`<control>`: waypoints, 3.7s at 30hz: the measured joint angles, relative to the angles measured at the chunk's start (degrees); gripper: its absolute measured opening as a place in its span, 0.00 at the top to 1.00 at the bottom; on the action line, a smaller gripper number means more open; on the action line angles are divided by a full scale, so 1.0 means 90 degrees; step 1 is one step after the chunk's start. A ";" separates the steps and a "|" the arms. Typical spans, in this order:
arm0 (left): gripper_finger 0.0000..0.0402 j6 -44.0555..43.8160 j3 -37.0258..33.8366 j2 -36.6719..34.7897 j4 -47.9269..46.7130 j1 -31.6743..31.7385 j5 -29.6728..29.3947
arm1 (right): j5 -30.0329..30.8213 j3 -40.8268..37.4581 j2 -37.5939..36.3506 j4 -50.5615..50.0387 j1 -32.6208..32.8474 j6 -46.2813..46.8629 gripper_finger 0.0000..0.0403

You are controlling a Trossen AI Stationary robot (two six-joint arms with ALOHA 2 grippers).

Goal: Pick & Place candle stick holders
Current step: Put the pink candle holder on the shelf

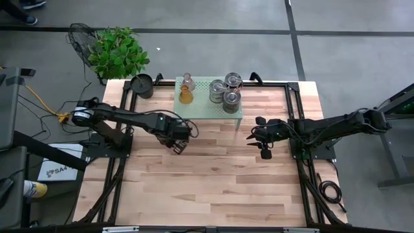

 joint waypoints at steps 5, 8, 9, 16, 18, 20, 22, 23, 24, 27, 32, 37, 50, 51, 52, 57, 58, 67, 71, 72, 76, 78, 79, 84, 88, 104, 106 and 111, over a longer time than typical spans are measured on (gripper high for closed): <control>0.96 0.0431 0.0663 0.0000 -0.0034 0.0002 -0.0047 | 0.0000 0.0000 0.0000 0.0000 0.0001 0.0044 0.72; 0.96 0.0687 0.1045 0.0000 -0.0059 -0.0091 -0.0147 | -0.0002 0.0000 0.0000 -0.0002 -0.0001 0.0044 0.72; 0.96 0.0778 0.1192 0.0000 -0.0065 -0.0103 -0.0152 | -0.0002 0.0000 0.0000 -0.0002 0.0000 0.0044 0.72; 0.96 0.1156 0.2179 -0.0002 -0.0057 -0.0478 -0.0533 | -0.0002 0.0000 0.0000 -0.0002 0.0001 0.0044 0.72; 0.96 0.1291 0.2408 -0.0001 -0.0072 -0.0582 -0.0677 | -0.0002 0.0000 0.0000 -0.0002 0.0000 0.0044 0.72; 0.96 0.1485 0.2634 -0.0002 -0.0071 -0.0634 -0.0834 | -0.0001 0.0000 0.0000 -0.0002 -0.0001 0.0044 0.72; 0.96 0.1747 0.2865 -0.0002 -0.0071 -0.0625 -0.0949 | -0.0002 0.0000 0.0000 -0.0002 -0.0001 0.0047 0.72; 0.96 0.1886 0.2970 -0.0002 -0.0075 -0.0615 -0.1062 | -0.0002 0.0000 0.0000 -0.0002 0.0001 0.0071 0.72; 0.96 0.2029 0.3090 -0.0002 -0.0074 -0.0587 -0.1188 | 0.0002 0.0000 0.0000 -0.0002 0.0000 0.0095 0.72; 0.96 0.2384 0.3450 -0.0004 -0.0066 -0.0424 -0.1410 | 0.0001 0.0000 0.0000 -0.0002 0.0001 0.0117 0.72; 0.96 0.2938 0.3942 0.0111 -0.0098 -0.0040 -0.1504 | 0.0015 0.0000 0.0000 -0.0002 -0.0001 0.0214 0.72; 0.96 0.3431 0.4681 0.0671 -0.0516 0.0381 -0.1102 | 0.0017 0.0002 0.0001 0.0000 -0.0001 0.0216 0.72; 0.96 0.4302 0.6884 0.2357 -0.2136 0.1014 -0.1311 | 0.0024 0.0005 0.0002 -0.0007 0.0001 0.0216 0.72; 0.96 0.4432 0.6948 0.2424 -0.2184 0.1024 -0.1361 | 0.0026 0.0005 0.0002 -0.0005 -0.0001 0.0216 0.72; 0.96 0.4553 0.6978 0.2471 -0.2195 0.1025 -0.1386 | 0.0024 0.0005 0.0002 -0.0017 0.0001 0.0216 0.72; 0.96 0.4799 0.6987 0.2573 -0.2529 0.1095 -0.1474 | 0.0024 0.0005 0.0002 -0.0063 0.0001 0.0216 0.72; 0.96 0.4799 0.6987 0.2588 -0.2598 0.1097 -0.1510 | 0.0024 0.0005 0.0002 -0.0061 0.0000 0.0215 0.72; 0.96 0.4855 0.6995 0.2594 -0.2627 0.1097 -0.1643 | 0.0024 0.0005 0.0002 -0.0060 -0.0001 0.0211 0.72; 0.96 0.5015 0.6995 0.2594 -0.2628 0.1097 -0.1658 | 0.0024 0.0005 0.0002 -0.0061 0.0000 0.0211 0.72; 0.96 0.5018 0.6995 0.2594 -0.2626 0.1097 -0.1658 | 0.0024 0.0005 0.0002 -0.0061 0.0001 0.0211 0.72; 0.96 0.5162 0.6995 0.2594 -0.2627 0.1097 -0.1682 | 0.0024 0.0005 0.0002 -0.0061 -0.0001 0.0212 0.72; 0.96 0.5252 0.6995 0.2594 -0.2626 0.1097 -0.1733 | 0.0024 0.0005 0.0002 -0.0061 0.0001 0.0211 0.72; 0.96 0.5292 0.6995 0.2594 -0.2626 0.1097 -0.1780 | 0.0024 0.0005 0.0002 -0.0061 0.0000 0.0212 0.72; 0.96 0.5451 0.6995 0.2594 -0.2626 0.1100 -0.1897 | 0.0024 0.0005 0.0002 -0.0061 -0.0001 0.0214 0.72; 0.96 0.5520 0.6995 0.2594 -0.2626 0.1100 -0.1898 | 0.0024 0.0005 0.0002 -0.0062 0.0000 0.0211 0.72; 0.96 0.7387 0.6995 0.2590 -0.2626 0.1392 -0.1781 | 0.0007 0.0002 0.0002 -0.0078 -0.0001 0.0214 0.72; 0.96 0.7523 0.6995 0.2589 -0.2625 0.1442 -0.1639 | 0.0007 0.0002 0.0002 -0.0089 0.0001 0.0214 0.72; 0.96 0.7864 0.6992 0.2589 -0.2626 0.1479 -0.1621 | 0.0005 0.0002 0.0004 -0.0102 0.0001 0.0214 0.72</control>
